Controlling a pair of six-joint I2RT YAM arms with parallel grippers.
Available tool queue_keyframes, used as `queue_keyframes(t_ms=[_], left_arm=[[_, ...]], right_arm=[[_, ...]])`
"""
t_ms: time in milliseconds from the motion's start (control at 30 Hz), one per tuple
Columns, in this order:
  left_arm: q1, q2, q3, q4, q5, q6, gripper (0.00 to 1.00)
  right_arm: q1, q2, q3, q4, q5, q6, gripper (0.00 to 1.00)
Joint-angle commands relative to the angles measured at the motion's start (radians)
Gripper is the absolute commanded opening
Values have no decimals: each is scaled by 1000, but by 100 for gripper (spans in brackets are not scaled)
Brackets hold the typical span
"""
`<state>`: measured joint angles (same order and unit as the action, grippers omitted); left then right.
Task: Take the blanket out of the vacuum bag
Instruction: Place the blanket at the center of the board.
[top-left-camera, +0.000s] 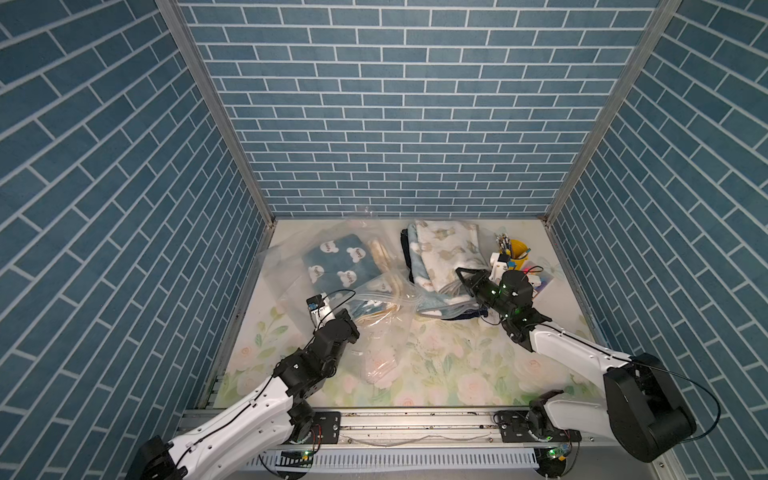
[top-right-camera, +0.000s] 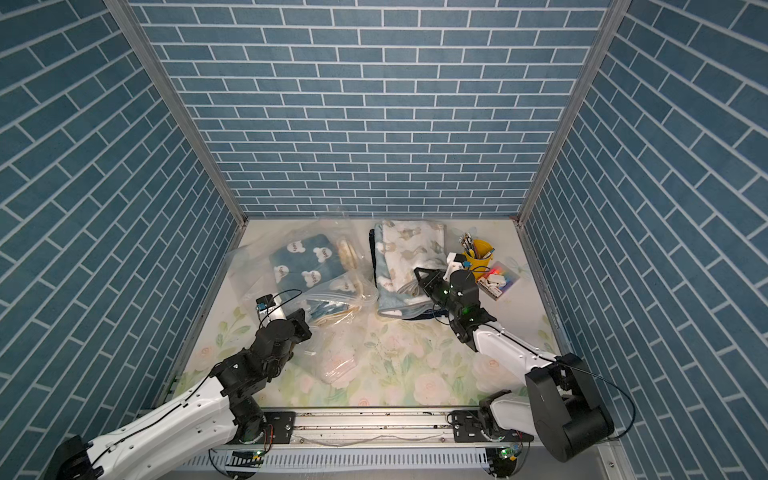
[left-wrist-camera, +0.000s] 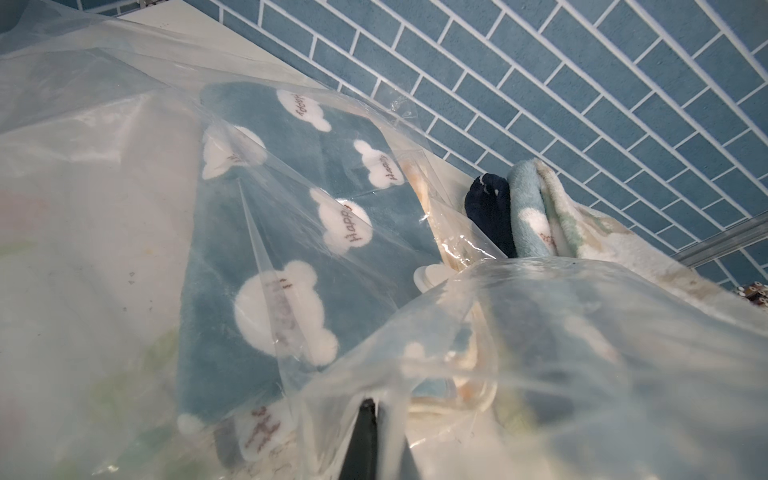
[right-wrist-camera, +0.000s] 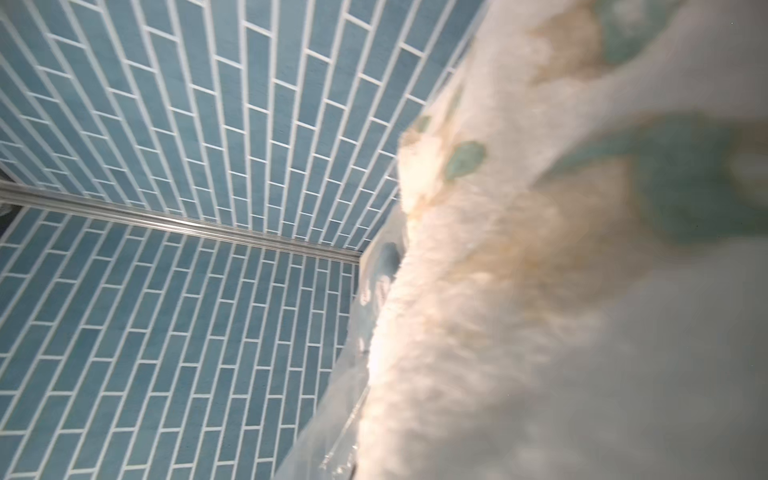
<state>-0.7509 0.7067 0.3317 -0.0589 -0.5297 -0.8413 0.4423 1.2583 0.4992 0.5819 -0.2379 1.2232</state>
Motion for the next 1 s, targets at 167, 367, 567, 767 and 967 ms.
queue_keyframes(t_ms=[167,367,567,767,967], left_arm=[[5,8,6,8,8,18,0],[5,-10,-7,19,33,14,0],[5,-23,-23,31,28,9,0],[5,-56,-7,-12,3,12,0],[5,-123,-6,-77,-42,-7,0]], right_arm=[[-41,-76,-65,-108,56,-94,28],[-47,-177,-45,-347,54,-295,51],[-34,-404,-26,-687,112,-468,51],[93,-480,136,-870,240,-600,41],[253,-91,419,-862,300,-795,34]])
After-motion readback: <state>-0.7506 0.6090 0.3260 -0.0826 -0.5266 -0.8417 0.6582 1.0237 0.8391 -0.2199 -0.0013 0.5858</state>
